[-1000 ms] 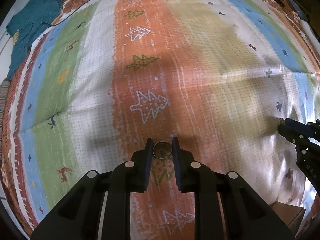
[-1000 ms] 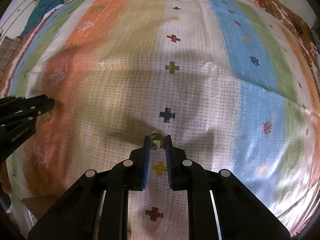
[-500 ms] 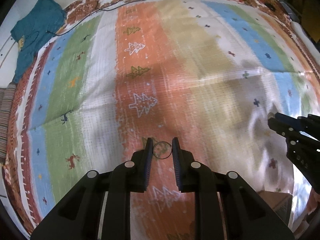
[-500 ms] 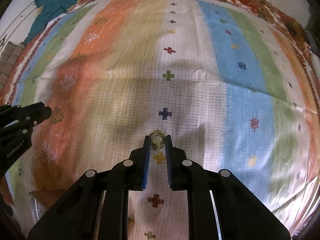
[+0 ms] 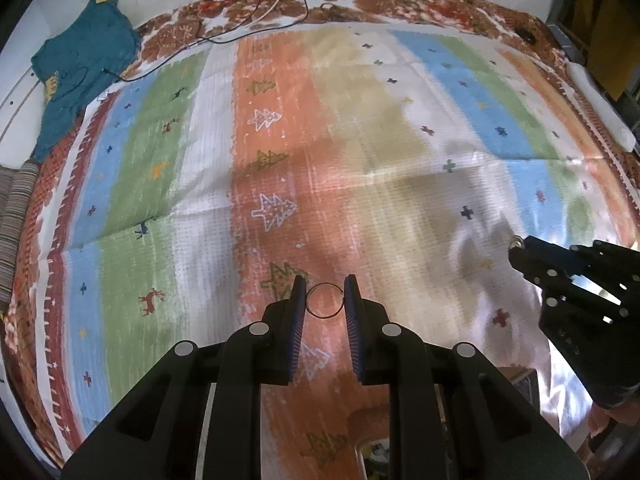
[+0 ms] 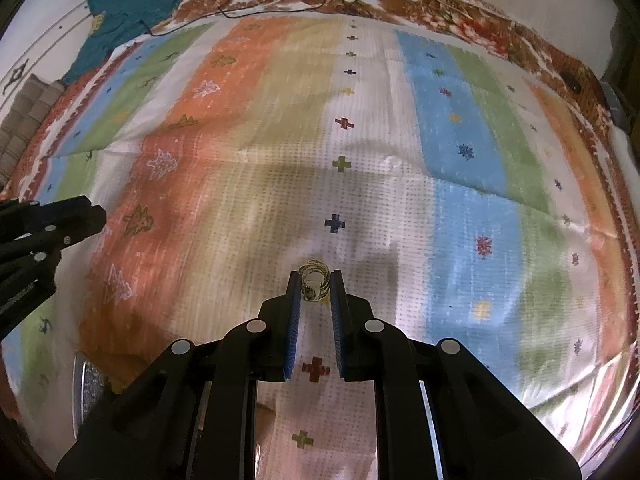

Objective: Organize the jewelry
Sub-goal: 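Carry the gold ring over the silver tin with the right tool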

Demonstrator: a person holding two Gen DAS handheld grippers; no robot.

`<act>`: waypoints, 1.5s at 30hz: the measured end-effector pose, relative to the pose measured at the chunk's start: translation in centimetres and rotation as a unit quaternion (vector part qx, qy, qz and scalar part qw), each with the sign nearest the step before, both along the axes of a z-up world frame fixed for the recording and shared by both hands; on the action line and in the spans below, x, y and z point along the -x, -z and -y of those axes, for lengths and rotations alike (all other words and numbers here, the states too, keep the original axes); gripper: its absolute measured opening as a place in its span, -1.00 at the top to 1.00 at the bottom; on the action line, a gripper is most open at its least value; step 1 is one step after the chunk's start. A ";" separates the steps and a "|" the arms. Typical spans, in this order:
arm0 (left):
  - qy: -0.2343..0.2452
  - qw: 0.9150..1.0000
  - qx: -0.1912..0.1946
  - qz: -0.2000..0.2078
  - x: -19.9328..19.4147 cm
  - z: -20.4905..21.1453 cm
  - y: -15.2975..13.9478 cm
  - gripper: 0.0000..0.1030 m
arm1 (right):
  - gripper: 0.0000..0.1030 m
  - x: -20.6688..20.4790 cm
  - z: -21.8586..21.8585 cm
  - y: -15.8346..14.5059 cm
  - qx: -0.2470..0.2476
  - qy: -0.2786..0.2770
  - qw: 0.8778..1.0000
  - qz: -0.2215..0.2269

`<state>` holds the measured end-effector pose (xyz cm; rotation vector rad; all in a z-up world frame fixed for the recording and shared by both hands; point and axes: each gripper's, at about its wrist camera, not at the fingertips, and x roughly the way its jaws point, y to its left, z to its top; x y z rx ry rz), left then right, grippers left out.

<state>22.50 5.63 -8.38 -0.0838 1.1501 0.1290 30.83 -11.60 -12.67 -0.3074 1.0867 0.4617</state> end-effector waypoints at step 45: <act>0.032 0.994 0.042 0.091 11.5 4.8 -6.4 0.63 | 0.70 11.5 2.3 -5.0 -0.060 -0.067 0.995 0.035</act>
